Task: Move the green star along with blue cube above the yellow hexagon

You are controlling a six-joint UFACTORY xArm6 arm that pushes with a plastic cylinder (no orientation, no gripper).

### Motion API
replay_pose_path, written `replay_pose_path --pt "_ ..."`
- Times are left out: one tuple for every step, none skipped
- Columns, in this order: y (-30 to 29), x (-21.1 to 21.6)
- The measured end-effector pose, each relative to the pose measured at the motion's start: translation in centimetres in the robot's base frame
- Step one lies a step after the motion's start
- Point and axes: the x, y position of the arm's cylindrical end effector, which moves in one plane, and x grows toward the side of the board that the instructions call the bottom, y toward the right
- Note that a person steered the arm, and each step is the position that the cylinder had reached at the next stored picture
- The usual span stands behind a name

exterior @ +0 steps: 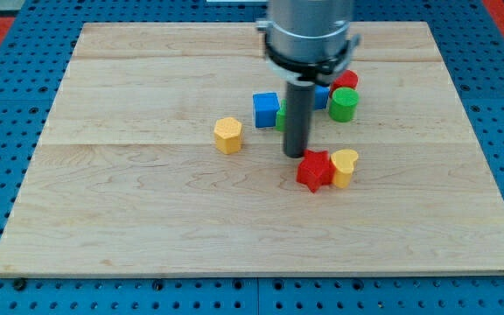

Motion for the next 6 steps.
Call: replay_pose_path --pt "2.6 -1.7" --pt "2.3 -4.8" --pt "-0.7 -7.8" --pt "-3.3 -8.9" --pt "-3.7 -8.3" --pt "-3.7 -8.7"
